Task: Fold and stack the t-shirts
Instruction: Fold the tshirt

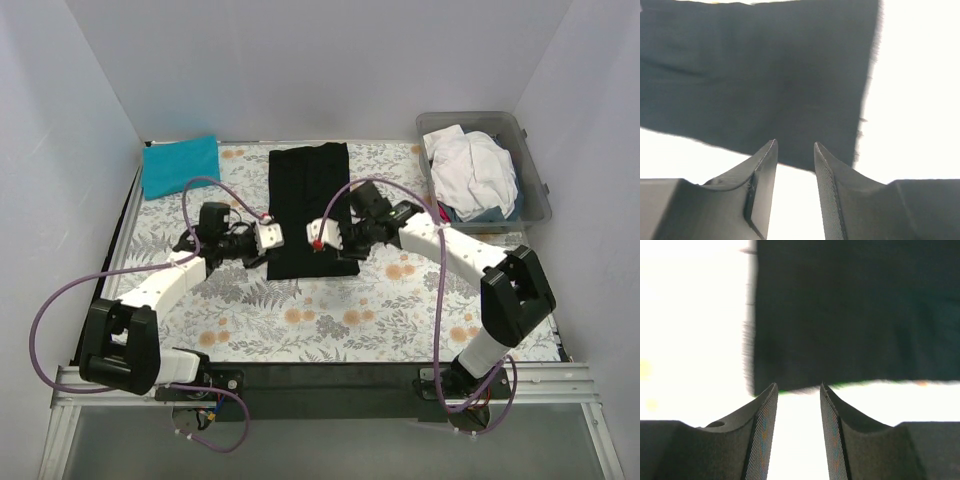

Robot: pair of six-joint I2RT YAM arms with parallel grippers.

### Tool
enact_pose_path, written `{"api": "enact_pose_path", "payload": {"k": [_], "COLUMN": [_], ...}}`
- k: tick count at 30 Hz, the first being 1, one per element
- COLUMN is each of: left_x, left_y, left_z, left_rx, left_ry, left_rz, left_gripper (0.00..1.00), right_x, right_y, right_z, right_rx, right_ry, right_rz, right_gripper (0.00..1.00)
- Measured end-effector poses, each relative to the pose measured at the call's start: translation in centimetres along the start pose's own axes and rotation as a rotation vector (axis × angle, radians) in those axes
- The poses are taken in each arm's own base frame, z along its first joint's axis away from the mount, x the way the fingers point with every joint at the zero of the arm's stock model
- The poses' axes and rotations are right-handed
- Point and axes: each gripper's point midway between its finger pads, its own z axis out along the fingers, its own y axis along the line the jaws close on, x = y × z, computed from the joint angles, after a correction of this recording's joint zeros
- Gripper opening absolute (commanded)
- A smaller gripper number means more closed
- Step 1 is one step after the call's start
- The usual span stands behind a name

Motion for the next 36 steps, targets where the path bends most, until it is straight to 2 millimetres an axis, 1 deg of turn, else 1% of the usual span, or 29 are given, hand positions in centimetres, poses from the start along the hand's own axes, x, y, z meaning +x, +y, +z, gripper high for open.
{"api": "enact_pose_path", "payload": {"k": [2,4,6,7,9,12,17,20,21,23,24,25,26,27,28,29,30,31,34,36], "left_x": [1.6,3.4,4.5,4.9,5.0,5.2,6.6,7.4,7.7,8.2,8.4,8.6,8.6,8.6,8.7,8.7,8.8,8.8,8.9,8.7], "left_y": [-3.1,-5.9,-7.2,-7.5,-7.3,-7.1,-7.5,-7.6,-7.7,-7.7,-7.8,-7.9,-7.7,-7.6,-7.6,-7.5,-7.5,-7.4,-7.4,-7.5], "left_z": [0.9,1.4,1.4,1.4,1.4,1.6,2.3,2.7,2.8,3.0,3.1,3.1,3.2,3.3,3.3,3.3,3.3,3.3,3.2,3.0], "left_rx": [0.065,0.123,0.150,0.154,0.147,0.138,0.152,0.159,0.160,0.163,0.165,0.168,0.164,0.162,0.160,0.158,0.157,0.154,0.155,0.160], "left_ry": [0.033,0.075,0.105,0.115,0.120,0.116,0.140,0.154,0.159,0.169,0.176,0.176,0.176,0.176,0.177,0.179,0.181,0.184,0.191,0.194], "left_rz": [-0.001,-0.019,-0.030,-0.031,-0.015,0.012,0.016,0.013,0.014,0.014,0.014,0.015,0.021,0.025,0.028,0.031,0.032,0.034,0.030,0.017], "left_gripper": [0.39,0.41,0.44,0.44,0.46,0.46,0.46,0.46,0.46,0.44,0.42,0.40,0.38,0.33,0.28,0.23,0.19,0.11,0.00,0.00], "right_x": [0.2,1.6,3.1,3.7,4.6,5.4,6.2,6.2,6.3,6.3,6.3,6.3,6.3,6.3,6.3,6.3,6.4,6.4,6.4,6.3], "right_y": [3.3,6.2,7.6,7.8,8.0,8.0,7.9,7.6,7.5,7.2,7.1,7.0,6.9,6.7,6.6,6.5,6.4,6.2,6.1,6.2], "right_z": [1.8,3.4,4.2,4.5,5.1,5.6,6.6,6.9,6.9,7.0,7.1,7.2,7.3,7.4,7.5,7.6,7.7,7.7,7.7,7.6], "right_rx": [-0.074,-0.142,-0.173,-0.177,-0.174,-0.156,-0.136,-0.122,-0.116,-0.106,-0.102,-0.097,-0.092,-0.086,-0.082,-0.077,-0.072,-0.066,-0.061,-0.064], "right_ry": [0.019,0.065,0.105,0.120,0.140,0.152,0.162,0.158,0.159,0.160,0.160,0.158,0.157,0.158,0.156,0.157,0.158,0.158,0.159,0.160], "right_rz": [-0.018,-0.015,-0.001,0.006,0.012,0.011,0.008,0.002,0.001,-0.003,-0.006,-0.008,-0.009,-0.010,-0.012,-0.016,-0.014,-0.013,-0.012,-0.011], "right_gripper": [0.46,0.46,0.45,0.45,0.46,0.45,0.45,0.45,0.44,0.39,0.36,0.30,0.27,0.23,0.14,0.08,0.05,0.01,0.01,0.01]}}
